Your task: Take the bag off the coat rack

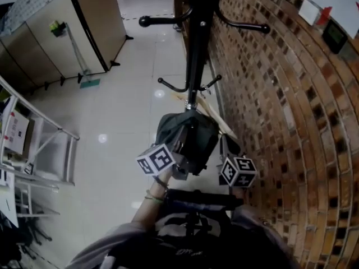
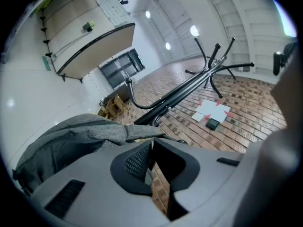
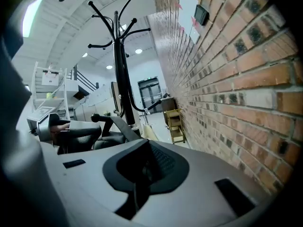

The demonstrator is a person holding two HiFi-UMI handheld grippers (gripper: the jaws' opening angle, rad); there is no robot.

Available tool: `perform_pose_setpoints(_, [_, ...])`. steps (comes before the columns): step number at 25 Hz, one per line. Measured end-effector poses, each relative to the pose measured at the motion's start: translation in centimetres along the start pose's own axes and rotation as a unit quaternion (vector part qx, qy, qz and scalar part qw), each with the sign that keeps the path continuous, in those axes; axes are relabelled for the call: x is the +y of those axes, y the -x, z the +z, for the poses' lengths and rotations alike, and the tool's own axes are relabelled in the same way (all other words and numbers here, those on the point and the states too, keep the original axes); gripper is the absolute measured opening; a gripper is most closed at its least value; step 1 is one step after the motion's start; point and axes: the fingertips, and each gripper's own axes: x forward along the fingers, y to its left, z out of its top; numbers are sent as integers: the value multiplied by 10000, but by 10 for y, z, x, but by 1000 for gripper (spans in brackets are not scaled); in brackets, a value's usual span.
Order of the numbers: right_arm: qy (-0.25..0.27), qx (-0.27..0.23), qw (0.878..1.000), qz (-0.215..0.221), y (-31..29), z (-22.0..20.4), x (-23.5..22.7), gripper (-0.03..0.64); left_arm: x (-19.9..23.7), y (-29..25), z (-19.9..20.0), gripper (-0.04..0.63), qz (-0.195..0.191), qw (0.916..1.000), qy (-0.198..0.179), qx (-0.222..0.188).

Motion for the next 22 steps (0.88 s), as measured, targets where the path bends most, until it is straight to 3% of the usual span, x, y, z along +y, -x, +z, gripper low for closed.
perform_pose_setpoints(4, [76, 86, 9995, 307, -10, 6, -14, 9, -2, -5, 1, 12, 48, 9982, 429, -405])
perform_pose_setpoints(8, [180, 167, 9978, 613, -18, 7, -9, 9, 4, 1, 8, 12, -31, 9904, 1058, -884])
perform_pose_setpoints(12, [242, 194, 9947, 977, -26, 7, 1, 9, -1, 3, 15, 69, -375, 9766, 1736, -1215])
perform_pose_setpoints(16, [243, 184, 9928, 1156, -30, 9, 0, 9, 3, 0, 17, 114, -467, 9605, 2332, -1444])
perform_pose_setpoints(22, [205, 209, 9911, 1301, -33, 9, 6, 9, 14, -6, 17, 114, -367, 9551, 2542, -1477])
